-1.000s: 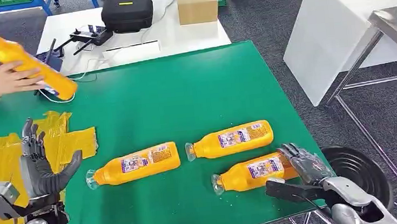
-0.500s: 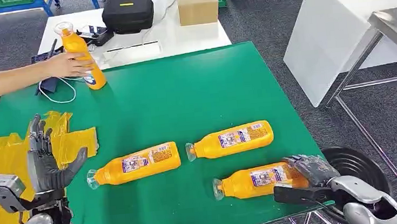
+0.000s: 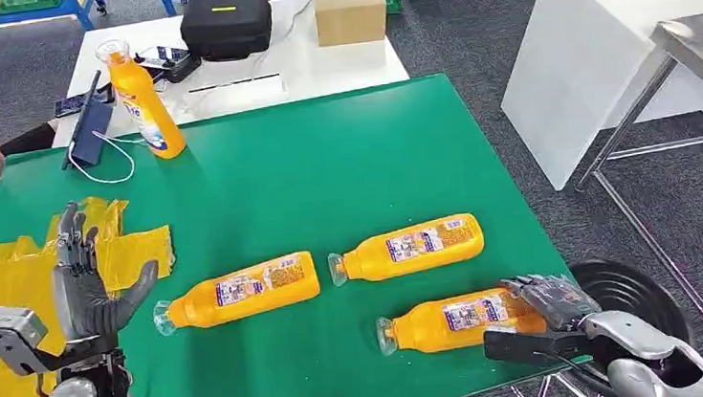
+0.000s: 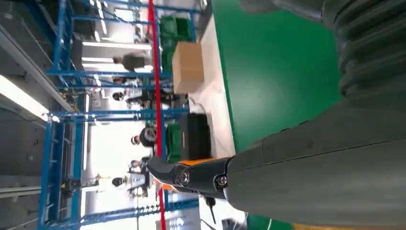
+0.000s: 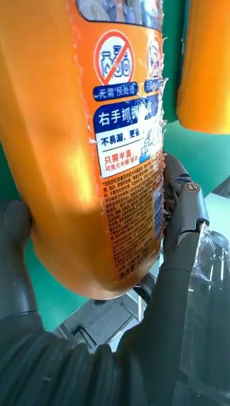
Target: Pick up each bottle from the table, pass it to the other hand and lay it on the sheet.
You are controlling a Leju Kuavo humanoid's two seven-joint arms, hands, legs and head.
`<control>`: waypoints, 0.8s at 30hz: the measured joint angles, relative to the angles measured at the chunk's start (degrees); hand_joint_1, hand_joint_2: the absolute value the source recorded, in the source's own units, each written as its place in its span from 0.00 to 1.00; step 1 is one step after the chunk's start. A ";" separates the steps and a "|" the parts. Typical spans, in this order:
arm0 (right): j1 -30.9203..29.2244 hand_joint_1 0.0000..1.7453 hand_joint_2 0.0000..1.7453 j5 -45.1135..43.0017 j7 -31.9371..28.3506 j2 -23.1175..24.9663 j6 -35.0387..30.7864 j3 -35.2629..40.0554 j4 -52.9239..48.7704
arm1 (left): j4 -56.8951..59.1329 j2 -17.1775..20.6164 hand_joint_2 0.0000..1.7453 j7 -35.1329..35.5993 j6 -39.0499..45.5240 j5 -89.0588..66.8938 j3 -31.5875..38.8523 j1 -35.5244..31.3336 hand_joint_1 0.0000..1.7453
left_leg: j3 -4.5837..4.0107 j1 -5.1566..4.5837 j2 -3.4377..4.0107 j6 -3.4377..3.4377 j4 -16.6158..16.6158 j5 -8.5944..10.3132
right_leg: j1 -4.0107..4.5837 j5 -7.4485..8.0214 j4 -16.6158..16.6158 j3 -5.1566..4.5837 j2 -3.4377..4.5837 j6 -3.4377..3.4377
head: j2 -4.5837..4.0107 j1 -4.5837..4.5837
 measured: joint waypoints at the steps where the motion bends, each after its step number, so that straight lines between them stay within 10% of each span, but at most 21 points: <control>1: 0.15 1.00 1.00 -0.46 -0.18 0.29 -1.58 0.02 0.11 | 0.00 0.09 1.00 0.70 -1.25 1.77 -0.04 0.10 0.00 | -0.07 0.01 0.00 0.00 -0.01 -0.01 | -0.01 0.00 0.00 0.03 0.00 0.00 | -0.02 0.02; 5: 1.64 1.00 1.00 -4.86 -5.69 5.40 -10.38 -2.21 0.44 | -0.70 0.61 1.00 2.95 -9.18 12.18 0.04 2.26 0.00 | -0.11 0.10 0.22 -0.01 -0.03 -0.01 | -0.02 0.01 0.03 -0.03 0.11 -0.01 | -0.02 0.00; 14: 2.05 1.00 1.00 -6.33 -7.09 7.07 -11.16 -2.92 0.41 | -1.31 0.68 1.00 2.84 -10.15 13.06 0.15 3.06 0.00 | -0.15 0.11 0.31 -0.01 -0.03 -0.01 | -0.01 0.01 0.03 -0.08 0.16 -0.01 | -0.02 0.00; 19: 4.02 1.00 1.00 -16.94 -13.62 20.11 -10.40 -13.49 -4.55 | -7.56 0.66 1.00 2.40 -14.53 14.64 -0.48 10.02 0.00 | -0.44 0.09 -0.01 -0.11 -0.03 0.09 | 0.06 -0.01 0.11 -0.42 -0.01 -0.03 | -0.02 0.00; 24: 4.17 1.00 1.00 -17.07 -13.64 21.37 -10.38 -14.60 -4.96 | -8.13 0.66 1.00 2.40 -14.53 14.75 -0.61 10.33 0.00 | -0.45 0.05 -0.01 -0.10 -0.02 0.08 | 0.01 -0.01 0.11 -0.42 -0.01 -0.03 | -0.02 -0.02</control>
